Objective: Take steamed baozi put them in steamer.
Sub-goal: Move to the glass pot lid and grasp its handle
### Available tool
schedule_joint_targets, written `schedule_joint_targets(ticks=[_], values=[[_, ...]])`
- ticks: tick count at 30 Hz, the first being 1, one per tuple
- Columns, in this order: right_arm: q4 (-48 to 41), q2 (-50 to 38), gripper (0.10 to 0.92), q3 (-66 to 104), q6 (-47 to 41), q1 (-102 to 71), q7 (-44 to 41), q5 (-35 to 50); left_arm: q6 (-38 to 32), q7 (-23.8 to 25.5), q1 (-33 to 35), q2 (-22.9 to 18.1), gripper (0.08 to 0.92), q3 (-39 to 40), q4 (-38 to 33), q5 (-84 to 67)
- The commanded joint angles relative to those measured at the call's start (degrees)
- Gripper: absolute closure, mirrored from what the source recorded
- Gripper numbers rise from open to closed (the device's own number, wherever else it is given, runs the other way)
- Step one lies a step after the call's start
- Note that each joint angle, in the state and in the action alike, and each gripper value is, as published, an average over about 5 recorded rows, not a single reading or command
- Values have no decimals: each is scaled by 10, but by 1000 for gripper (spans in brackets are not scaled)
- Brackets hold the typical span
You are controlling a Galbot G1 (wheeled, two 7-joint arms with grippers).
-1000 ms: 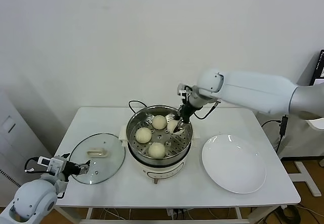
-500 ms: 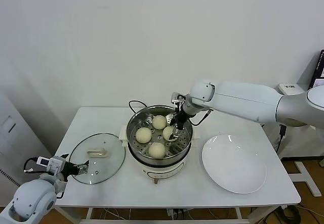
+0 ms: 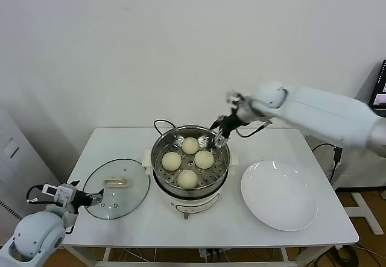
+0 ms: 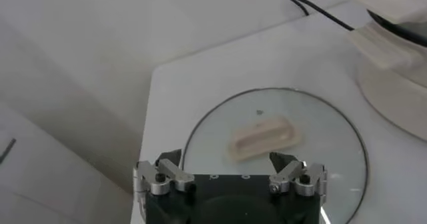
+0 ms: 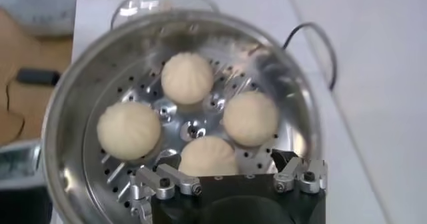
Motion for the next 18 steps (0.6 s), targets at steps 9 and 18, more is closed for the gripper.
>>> schedule_joint_targets(ticks=[9,18], values=[[102,-145,203,799,206,-654,336,-93,-260,97,24,10,177,12,73,336],[159,50,203,1100,218,-920,394,-289,-429,93,38,-4,177,15,127,568]])
